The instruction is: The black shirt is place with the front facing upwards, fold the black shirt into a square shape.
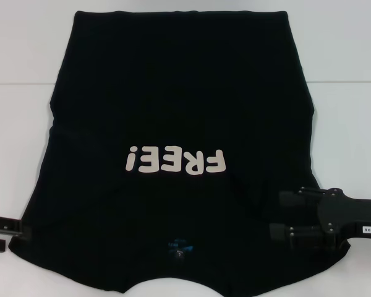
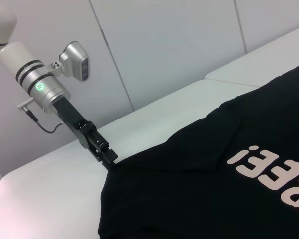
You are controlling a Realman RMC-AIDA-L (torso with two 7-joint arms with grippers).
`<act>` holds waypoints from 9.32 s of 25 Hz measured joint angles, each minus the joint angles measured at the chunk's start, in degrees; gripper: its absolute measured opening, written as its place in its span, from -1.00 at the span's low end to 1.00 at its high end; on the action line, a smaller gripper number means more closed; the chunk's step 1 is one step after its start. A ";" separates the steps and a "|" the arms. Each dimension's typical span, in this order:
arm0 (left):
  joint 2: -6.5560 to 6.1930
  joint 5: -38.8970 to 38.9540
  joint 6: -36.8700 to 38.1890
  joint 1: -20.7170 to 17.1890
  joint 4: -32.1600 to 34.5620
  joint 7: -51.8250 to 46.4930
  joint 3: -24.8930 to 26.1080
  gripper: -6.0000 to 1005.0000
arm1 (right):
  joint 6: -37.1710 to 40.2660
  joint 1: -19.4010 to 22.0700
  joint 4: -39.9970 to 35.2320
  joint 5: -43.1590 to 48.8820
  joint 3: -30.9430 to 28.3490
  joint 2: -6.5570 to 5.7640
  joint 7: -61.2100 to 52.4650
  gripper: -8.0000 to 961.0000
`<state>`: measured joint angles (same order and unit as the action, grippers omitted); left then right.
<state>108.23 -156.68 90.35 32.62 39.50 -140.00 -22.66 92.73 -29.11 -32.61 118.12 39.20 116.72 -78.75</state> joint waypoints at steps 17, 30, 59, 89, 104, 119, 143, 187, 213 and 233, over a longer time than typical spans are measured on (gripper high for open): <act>0.07 2.65 0.41 1.30 -2.68 -0.01 0.35 0.48 | 0.01 -0.16 0.00 0.00 0.09 -0.09 -0.70 0.89; 0.54 2.75 -0.30 1.44 -1.47 1.25 0.10 0.18 | 0.01 -0.16 -0.15 0.00 -0.31 -0.11 -1.47 0.89; 0.14 2.70 0.09 2.87 -2.43 3.34 -1.42 -0.95 | -0.58 -14.54 -7.56 32.83 2.28 -6.94 -58.62 0.86; 0.58 3.39 0.58 3.31 -2.67 5.18 -1.03 -0.95 | -4.06 -14.66 -7.47 33.25 9.41 -3.61 -58.59 -0.10; -0.70 4.95 11.36 3.57 -4.28 9.68 -1.46 -0.95 | 3.48 -15.14 -8.18 33.28 9.59 -6.06 -54.16 -0.95; -1.05 5.58 26.20 4.79 -10.24 15.84 -11.31 -0.90 | 19.64 -13.08 -6.73 41.63 5.25 -4.10 -38.40 -0.95; 3.70 30.82 -14.66 4.94 -13.98 19.75 14.25 -0.79 | -22.47 -11.01 3.67 6.80 -18.18 -4.85 -33.23 -0.93; -0.05 22.92 -12.80 -0.77 -7.49 13.38 -6.70 0.81 | -4.29 -2.79 3.64 6.11 -12.16 -2.11 -8.09 0.90; 0.79 21.50 -8.10 0.23 -7.58 11.81 -14.38 0.78 | -3.85 -2.66 3.24 5.97 -12.40 -2.41 -9.19 0.90; 0.13 22.09 -5.50 1.35 -7.34 12.66 -13.55 -0.93 | -10.33 -15.64 -5.39 33.00 -5.08 -10.21 -60.94 0.90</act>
<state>108.36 -134.59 84.85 33.98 32.16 -127.33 -36.21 82.40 -44.74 -38.00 151.12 34.12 106.50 -139.70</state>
